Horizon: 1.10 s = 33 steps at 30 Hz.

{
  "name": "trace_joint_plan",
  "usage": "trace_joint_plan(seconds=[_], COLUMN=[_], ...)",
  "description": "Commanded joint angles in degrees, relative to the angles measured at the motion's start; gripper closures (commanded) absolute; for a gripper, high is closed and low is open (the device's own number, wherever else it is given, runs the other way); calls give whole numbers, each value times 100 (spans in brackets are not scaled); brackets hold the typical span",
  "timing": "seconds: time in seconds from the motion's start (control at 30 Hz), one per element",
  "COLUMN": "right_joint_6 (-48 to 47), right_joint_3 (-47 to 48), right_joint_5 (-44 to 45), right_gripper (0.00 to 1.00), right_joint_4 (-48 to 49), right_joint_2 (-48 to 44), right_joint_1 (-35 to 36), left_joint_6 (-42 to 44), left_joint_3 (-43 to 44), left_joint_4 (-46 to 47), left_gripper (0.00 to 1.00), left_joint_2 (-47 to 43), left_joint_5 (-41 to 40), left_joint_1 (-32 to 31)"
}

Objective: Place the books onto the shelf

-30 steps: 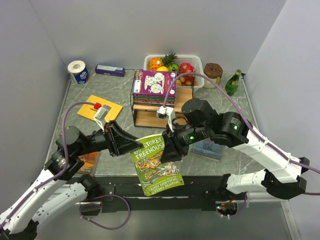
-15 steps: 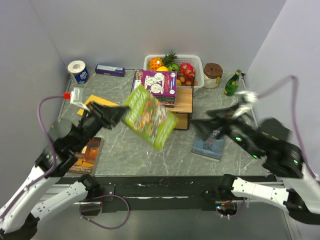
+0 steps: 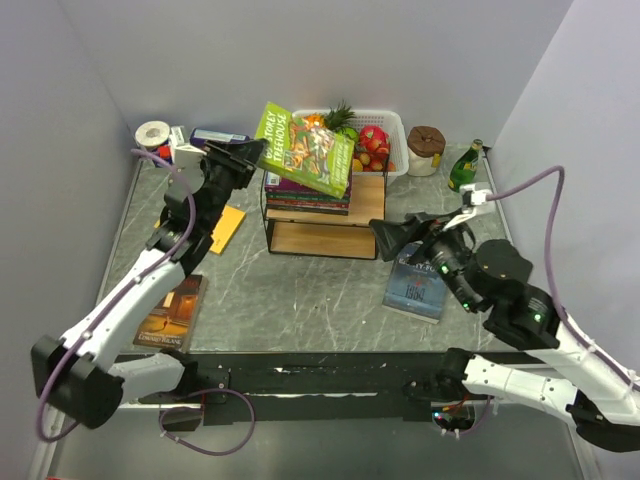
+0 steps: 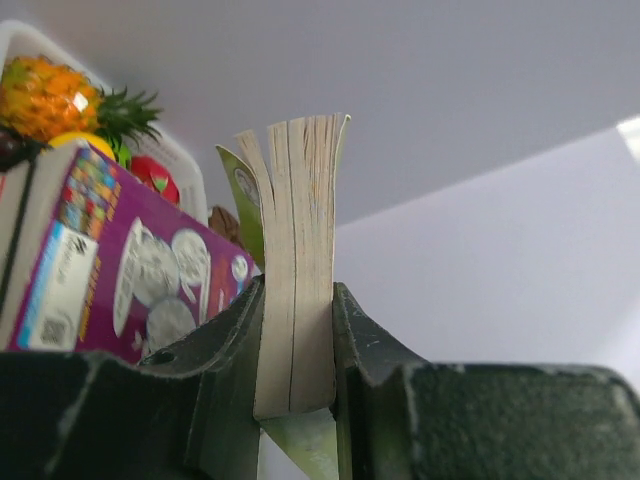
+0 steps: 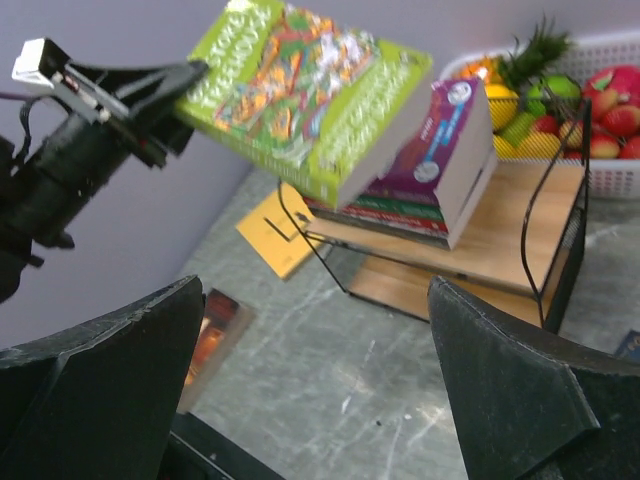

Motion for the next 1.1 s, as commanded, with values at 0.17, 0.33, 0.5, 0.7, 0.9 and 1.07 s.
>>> trace_joint_plan(seconds=[0.17,0.33,0.5,0.7,0.9,1.07], right_joint_6=[33,77,147,244,288,262], right_joint_3=[-397,-494,-494,-398,6,155], right_joint_5=[-82,-267,-487,-856,-1208,-1427], right_gripper=[1,1,1,1,1,2], right_joint_4=[839,928,963,1042,919,1025], right_joint_2=[58,224,479,865,1366,1639], right_joint_1=[-351,-614,-808,-1054,-1230,-1379], left_joint_6=[-1018,-1123,-1018,-930,-816,-623], left_joint_3=[-314,-348,-673,-753,-604,-419], left_joint_4=[3782,4030,3838,3653,3117,2660], left_gripper=[99,99,99,99,99,99], left_joint_2=[894,1298,1238,1334,1404,1475], left_joint_5=[992,1310,1064,959,959,713], left_joint_1=[683,692,692,692,683,683])
